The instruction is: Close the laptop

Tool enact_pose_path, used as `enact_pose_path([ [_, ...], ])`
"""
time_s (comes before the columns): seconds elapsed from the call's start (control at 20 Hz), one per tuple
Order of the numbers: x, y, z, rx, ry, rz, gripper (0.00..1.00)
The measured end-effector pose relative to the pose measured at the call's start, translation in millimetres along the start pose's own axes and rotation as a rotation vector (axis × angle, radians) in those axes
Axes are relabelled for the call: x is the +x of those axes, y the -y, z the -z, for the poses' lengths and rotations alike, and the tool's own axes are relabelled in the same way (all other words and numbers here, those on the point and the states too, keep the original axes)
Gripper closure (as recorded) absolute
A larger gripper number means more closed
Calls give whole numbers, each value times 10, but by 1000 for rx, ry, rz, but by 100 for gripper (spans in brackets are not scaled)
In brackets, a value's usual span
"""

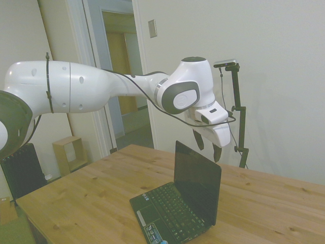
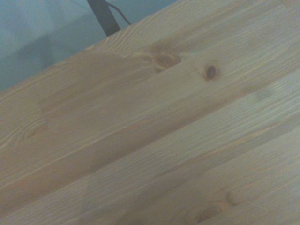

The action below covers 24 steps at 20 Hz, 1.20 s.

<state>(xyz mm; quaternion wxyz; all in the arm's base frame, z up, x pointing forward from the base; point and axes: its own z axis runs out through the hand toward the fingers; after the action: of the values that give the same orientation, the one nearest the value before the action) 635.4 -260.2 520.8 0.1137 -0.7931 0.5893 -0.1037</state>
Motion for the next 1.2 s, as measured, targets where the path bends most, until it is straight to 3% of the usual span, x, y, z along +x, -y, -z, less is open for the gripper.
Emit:
enact_pose_path([
  [1.2,-44,-62,-71,-10,25,-1,100],
])
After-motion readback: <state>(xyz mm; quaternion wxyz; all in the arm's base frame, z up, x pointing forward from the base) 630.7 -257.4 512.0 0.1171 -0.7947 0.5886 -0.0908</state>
